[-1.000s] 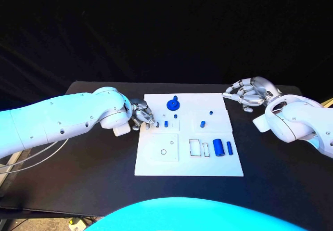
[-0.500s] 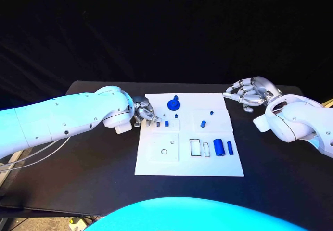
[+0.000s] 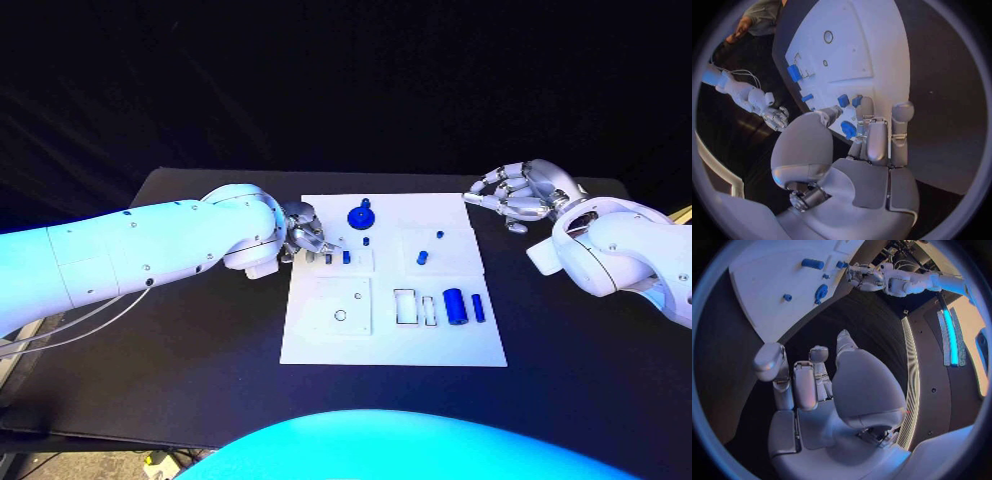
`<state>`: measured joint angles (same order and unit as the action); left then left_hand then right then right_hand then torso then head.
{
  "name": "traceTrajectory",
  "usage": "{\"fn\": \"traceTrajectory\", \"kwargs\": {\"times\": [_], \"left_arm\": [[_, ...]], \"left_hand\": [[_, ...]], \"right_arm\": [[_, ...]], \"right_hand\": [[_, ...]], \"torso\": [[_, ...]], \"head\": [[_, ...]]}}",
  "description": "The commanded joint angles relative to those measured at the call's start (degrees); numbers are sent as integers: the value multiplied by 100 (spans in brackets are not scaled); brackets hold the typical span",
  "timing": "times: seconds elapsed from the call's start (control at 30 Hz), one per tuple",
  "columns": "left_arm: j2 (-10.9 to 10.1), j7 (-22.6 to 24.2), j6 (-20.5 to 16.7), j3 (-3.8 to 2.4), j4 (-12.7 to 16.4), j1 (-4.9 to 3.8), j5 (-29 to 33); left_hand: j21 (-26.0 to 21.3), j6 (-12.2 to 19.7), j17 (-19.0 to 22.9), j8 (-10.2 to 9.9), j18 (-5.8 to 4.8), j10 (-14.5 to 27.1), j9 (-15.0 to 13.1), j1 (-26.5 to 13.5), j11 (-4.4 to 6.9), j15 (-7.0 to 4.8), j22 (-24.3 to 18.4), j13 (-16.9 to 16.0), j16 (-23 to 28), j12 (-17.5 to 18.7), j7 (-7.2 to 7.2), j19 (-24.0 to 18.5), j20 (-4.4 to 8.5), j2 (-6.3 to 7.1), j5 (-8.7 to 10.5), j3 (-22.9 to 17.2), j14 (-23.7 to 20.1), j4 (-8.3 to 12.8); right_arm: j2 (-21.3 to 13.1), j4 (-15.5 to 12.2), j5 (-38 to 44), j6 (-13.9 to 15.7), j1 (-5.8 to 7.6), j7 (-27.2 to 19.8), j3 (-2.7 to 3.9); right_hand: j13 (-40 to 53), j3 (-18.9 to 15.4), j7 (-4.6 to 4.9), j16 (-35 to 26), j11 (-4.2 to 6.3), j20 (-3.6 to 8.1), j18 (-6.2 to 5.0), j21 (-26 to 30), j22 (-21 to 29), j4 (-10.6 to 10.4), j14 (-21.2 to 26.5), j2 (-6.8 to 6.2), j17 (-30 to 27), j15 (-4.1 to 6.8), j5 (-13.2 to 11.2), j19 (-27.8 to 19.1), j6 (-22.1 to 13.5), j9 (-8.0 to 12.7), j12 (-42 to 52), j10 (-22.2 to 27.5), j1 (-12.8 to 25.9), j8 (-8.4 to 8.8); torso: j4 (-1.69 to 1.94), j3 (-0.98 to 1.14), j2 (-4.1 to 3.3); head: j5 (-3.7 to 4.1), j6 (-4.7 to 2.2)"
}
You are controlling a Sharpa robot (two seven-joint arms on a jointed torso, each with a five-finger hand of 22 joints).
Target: Assemble the parts on the task board
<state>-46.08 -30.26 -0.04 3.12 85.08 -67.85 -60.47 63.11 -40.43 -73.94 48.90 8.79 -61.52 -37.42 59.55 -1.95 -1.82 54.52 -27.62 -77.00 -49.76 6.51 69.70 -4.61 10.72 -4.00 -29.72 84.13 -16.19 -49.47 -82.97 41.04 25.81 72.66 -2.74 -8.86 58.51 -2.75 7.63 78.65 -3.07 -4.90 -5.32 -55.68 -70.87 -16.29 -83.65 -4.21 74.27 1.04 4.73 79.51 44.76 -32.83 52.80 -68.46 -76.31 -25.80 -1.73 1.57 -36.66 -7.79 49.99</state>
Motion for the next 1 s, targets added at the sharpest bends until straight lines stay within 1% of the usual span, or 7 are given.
{"fn": "traceTrajectory", "kwargs": {"times": [0.03, 0.13, 0.23, 0.57, 0.73, 0.93, 1.0], "left_arm": [[4, -9, -30, 4, 28, 15, -51], [-8, -11, -169, 10, 54, 35, -107], [-50, -5, -502, 14, 124, 73, -227], [-280, 28, -1328, 16, 412, 200, -424], [-409, 48, -1682, 17, 599, 326, -441], [-518, 82, -2086, 19, 775, 512, -359], [-539, 93, -2180, 19, 824, 566, -324]], "left_hand": [[-34, -12, -46, 10, -96, 28, 44, -10, 11, 4, 23, -121, -62, -117, -52, 28, 26, 4, -78, 165, -9, -32], [-28, -22, -41, 45, -97, 19, 43, -62, 21, -5, 32, -126, -61, -137, -64, 37, 35, -16, -77, 252, -6, -54], [18, -43, -69, 128, -108, -26, 36, -190, 51, -31, 87, -146, -90, -203, -98, 83, 58, -48, -87, 433, 19, -60], [75, -53, -100, 215, -121, -73, 22, -231, 82, -57, 156, -175, -121, -283, -131, 140, 86, -78, -109, 553, 47, -55], [73, -46, -101, 296, -120, -79, 0, -165, 100, -74, 151, -196, -123, -336, -151, 147, 105, -76, -137, 606, 55, -46], [55, 38, -89, 406, -119, -17, -12, 100, 107, -82, 136, -217, -113, -397, -156, 142, 124, -89, -174, 608, 52, -38], [59, 49, -87, 422, -121, -9, -8, 157, 108, -83, 143, -219, -111, -408, -157, 146, 125, -87, -178, 599, 52, -37]], "right_arm": [[-2, -5, 9, -3, -5, -8, 1], [-3, -6, 9, -2, -5, -8, 1], [-7, -6, 9, 0, -6, -8, 1], [-24, -7, 9, 8, -10, -8, 1], [-30, -6, 10, 18, -12, -6, 0], [-35, 1, 10, 26, -19, -3, -1], [-37, 0, 10, 28, -20, -2, -2]], "right_hand": [[-39, -203, -20, -102, 33, 46, -92, 75, 36, -12, -266, 253, 157, 46, -47, 36, 32, -78, -3, 49, 26, 100], [-39, -203, -20, -102, 33, 46, -92, 75, 36, -12, -266, 253, 157, 46, -47, 36, 32, -78, -3, 49, 26, 100], [-39, -203, -20, -102, 33, 46, -92, 75, 36, -12, -266, 253, 157, 46, -47, 36, 32, -78, -3, 49, 26, 100], [-39, -203, -20, -102, 33, 46, -92, 75, 36, -12, -266, 253, 157, 46, -47, 36, 32, -78, -3, 49, 26, 100], [-39, -203, -20, -102, 33, 46, -92, 75, 36, -12, -266, 253, 157, 46, -47, 36, 32, -78, -3, 49, 26, 100], [-39, -203, -20, -102, 33, 46, -92, 75, 36, -12, -266, 253, 157, 46, -47, 36, 32, -78, -3, 49, 26, 100], [-39, -203, -20, -102, 33, 46, -92, 75, 36, -12, -266, 253, 157, 46, -47, 36, 32, -78, -3, 49, 26, 100]], "torso": [[4, 6, 1], [10, 6, 3], [6, 5, 5], [9, 7, 5], [8, 14, 8], [9, 3, 4], [6, 5, 3]], "head": [[2, 1], [5, 1], [0, 1], [-7, -4], [-16, -7], [-21, -16], [-27, -22]]}}
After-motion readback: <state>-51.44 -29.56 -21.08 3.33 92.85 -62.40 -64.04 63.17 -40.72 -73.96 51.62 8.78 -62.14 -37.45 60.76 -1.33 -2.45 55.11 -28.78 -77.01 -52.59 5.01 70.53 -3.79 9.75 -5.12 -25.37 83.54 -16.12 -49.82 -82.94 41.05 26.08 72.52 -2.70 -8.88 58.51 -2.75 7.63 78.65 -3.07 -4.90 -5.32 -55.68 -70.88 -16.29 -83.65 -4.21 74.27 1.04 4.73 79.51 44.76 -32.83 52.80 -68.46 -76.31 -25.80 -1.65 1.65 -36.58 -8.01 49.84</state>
